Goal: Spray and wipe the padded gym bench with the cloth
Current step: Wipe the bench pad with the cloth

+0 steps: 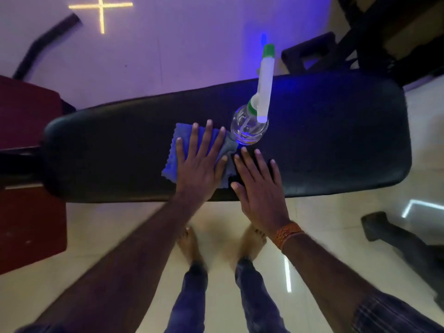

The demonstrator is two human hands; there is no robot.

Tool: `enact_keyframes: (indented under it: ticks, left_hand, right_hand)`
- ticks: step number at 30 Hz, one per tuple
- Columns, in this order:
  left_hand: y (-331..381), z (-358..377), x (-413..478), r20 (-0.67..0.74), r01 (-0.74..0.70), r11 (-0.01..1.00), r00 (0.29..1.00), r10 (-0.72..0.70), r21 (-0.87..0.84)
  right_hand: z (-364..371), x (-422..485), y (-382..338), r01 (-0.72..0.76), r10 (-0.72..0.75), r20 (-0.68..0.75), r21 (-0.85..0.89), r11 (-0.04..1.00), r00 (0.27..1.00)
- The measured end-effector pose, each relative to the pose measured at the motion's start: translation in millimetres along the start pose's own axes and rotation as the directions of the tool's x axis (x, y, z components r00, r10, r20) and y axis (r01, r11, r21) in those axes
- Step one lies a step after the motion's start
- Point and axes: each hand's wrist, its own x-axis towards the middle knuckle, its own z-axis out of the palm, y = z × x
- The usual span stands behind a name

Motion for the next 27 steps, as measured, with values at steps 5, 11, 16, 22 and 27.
enact_keyframes:
  ticks: [5, 11, 16, 22, 27]
  left_hand:
    - [34.6, 23.4, -62.5, -0.07, 0.054, 0.999, 0.996, -0.053, 0.001]
    - [27.7, 26.8, -34.5, -0.15, 0.171, 0.983, 0.972, -0.18, -0.074]
    - [64.9, 32.4, -58.3, -0.13, 0.209, 0.974, 0.967, -0.22, -0.091]
    - [45.4, 22.4, -10.1, -0.146, 0.3, 0.947, 0.938, -0.315, -0.114]
    - [88.6, 31.6, -50.7, -0.127, 0.223, 0.968, 0.963, -0.237, -0.113]
  right_hand:
    - [3.8, -2.6, 10.1, 0.052, -0.052, -0.036, 0.013, 0.999, 0.998]
    - [5.5, -5.7, 24.3, 0.082, -0.082, -0.083, -0.006, 0.997, 0.993]
    - [3.5, -7.9, 23.0, 0.083, -0.082, -0.069, 0.008, 0.997, 0.994]
    - [-9.6, -9.2, 37.6, -0.013, 0.019, -0.088, 0.065, 0.998, 0.996]
    - [-17.7, -9.0, 41.3, -0.01, 0.015, -0.037, 0.117, 0.993, 0.999]
